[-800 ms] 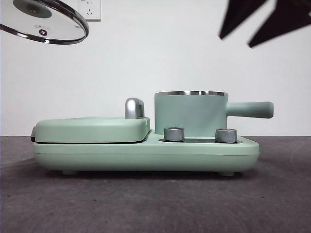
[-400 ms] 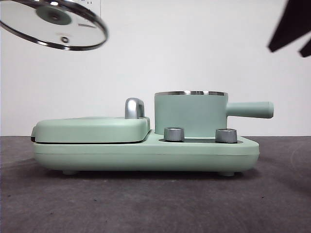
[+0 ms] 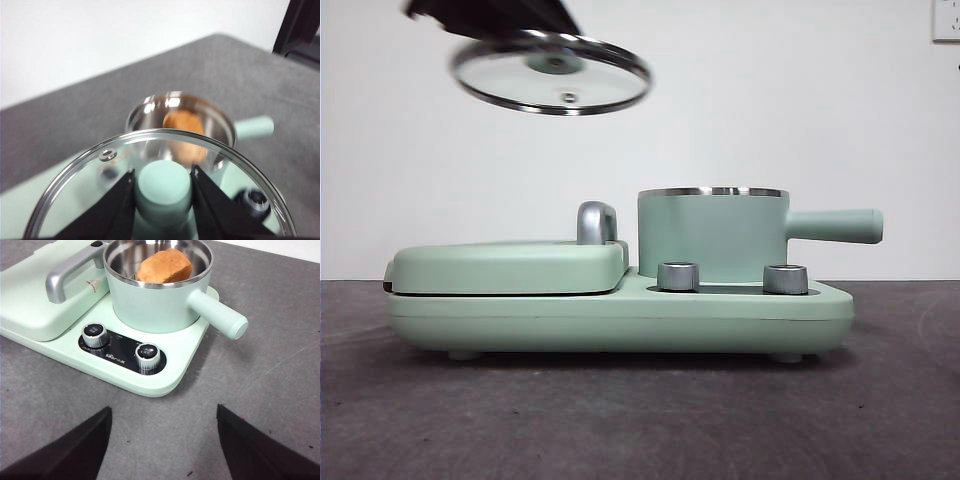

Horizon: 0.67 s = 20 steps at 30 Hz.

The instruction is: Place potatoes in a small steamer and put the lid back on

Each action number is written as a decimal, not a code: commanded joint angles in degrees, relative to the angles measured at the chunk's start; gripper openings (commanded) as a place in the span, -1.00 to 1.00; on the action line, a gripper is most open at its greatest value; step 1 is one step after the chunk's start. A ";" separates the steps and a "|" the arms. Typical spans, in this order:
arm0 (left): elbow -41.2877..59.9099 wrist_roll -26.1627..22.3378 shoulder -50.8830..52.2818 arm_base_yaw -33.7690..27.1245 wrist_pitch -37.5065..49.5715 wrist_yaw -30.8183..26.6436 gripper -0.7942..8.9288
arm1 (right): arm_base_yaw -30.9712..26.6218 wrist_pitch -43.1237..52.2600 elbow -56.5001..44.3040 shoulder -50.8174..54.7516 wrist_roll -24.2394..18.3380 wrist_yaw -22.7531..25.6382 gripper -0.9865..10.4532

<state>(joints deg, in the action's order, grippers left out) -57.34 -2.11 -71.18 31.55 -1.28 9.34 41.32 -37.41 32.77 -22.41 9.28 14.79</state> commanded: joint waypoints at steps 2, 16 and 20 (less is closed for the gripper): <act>-2.58 -0.26 -6.71 1.99 9.57 0.35 -0.82 | 0.59 -0.55 0.26 0.04 0.52 0.07 -0.26; -23.43 -1.73 -31.04 3.78 11.52 0.50 -0.82 | 0.59 -1.53 0.26 0.04 0.50 0.09 -0.26; -27.19 -1.75 -35.41 4.31 11.61 1.25 -0.82 | 0.59 -1.57 0.26 0.04 0.50 0.13 -0.26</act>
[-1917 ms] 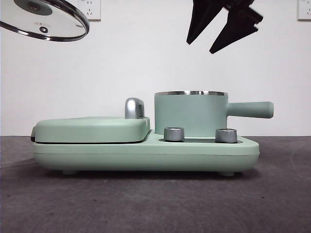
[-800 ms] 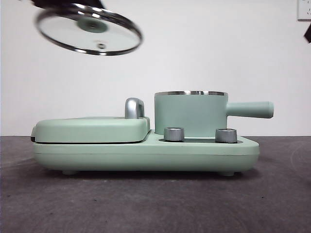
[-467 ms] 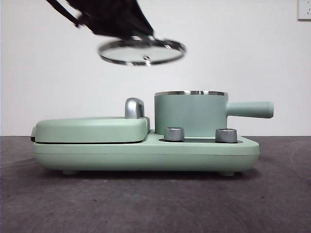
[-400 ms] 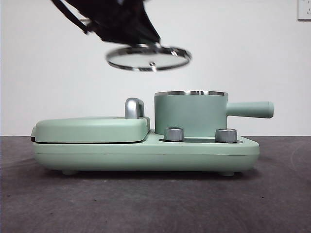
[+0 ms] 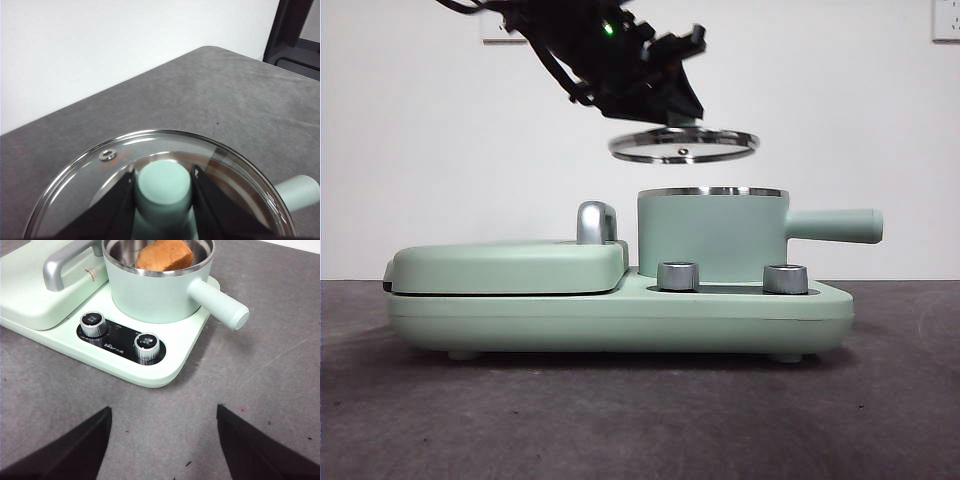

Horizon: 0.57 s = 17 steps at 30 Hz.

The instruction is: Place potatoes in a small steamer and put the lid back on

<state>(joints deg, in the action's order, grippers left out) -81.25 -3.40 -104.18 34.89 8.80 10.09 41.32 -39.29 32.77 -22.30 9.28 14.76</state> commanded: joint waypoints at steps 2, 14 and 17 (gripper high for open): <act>-4.74 -0.52 -4.28 1.14 1.57 0.50 -0.82 | 0.59 0.28 0.26 -0.07 0.48 0.17 -0.26; -5.53 -1.73 -8.26 2.62 3.85 0.52 -0.82 | 0.55 0.28 0.26 -0.07 0.39 0.17 -0.26; -5.53 -1.75 -8.26 2.91 2.86 0.50 -0.82 | 0.55 0.28 0.26 -0.07 0.39 0.17 -0.26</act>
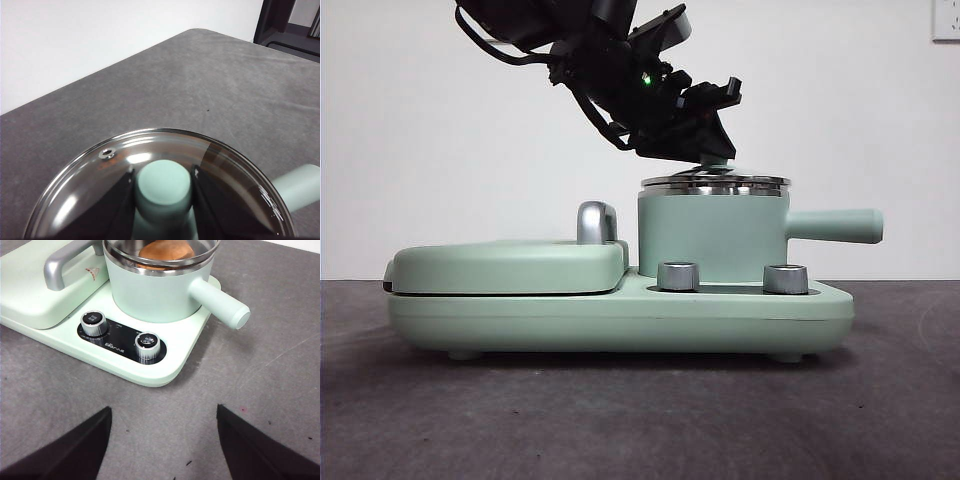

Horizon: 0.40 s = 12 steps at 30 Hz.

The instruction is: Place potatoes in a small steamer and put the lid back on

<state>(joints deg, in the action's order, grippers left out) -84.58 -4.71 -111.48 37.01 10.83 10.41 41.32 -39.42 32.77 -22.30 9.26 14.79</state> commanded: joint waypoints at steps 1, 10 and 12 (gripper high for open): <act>-2.21 -0.44 -0.96 0.83 0.28 0.15 -0.82 | 0.55 0.42 0.26 -0.07 0.39 0.22 -0.26; -3.37 -1.25 -0.94 0.74 -2.69 -1.79 -0.82 | 0.55 0.42 0.26 -0.07 0.37 0.26 -0.26; -3.98 -2.10 -0.94 0.66 -3.85 -1.81 -0.82 | 0.55 0.39 0.26 -0.07 0.37 0.28 -0.26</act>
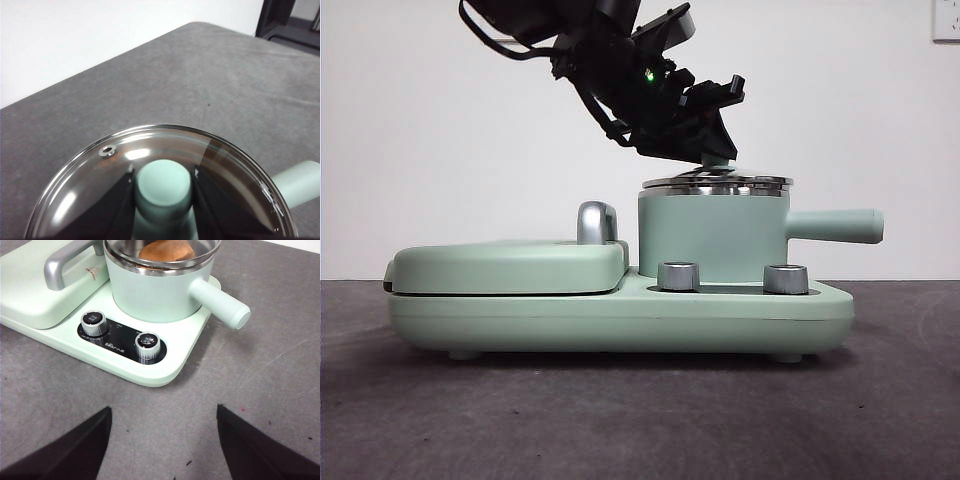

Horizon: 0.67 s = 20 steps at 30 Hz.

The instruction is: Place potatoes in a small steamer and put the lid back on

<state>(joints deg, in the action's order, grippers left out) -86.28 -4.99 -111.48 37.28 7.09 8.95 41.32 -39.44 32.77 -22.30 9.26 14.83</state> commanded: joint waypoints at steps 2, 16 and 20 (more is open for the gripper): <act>-2.51 -1.90 -0.94 0.39 -0.92 -0.35 -0.82 | 0.55 0.44 0.26 -0.07 0.37 0.24 -0.26; -2.54 -1.84 -0.94 0.50 -5.88 -0.35 -0.81 | 0.55 0.42 0.26 -0.07 0.37 0.46 -0.26; -2.60 -1.33 -0.52 0.50 -5.86 -0.35 -0.53 | 0.55 0.42 0.26 -0.07 0.37 0.46 -0.26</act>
<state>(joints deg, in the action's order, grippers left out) -87.81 -5.96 -111.44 37.26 2.04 8.82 41.32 -39.46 32.77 -22.30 9.26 15.05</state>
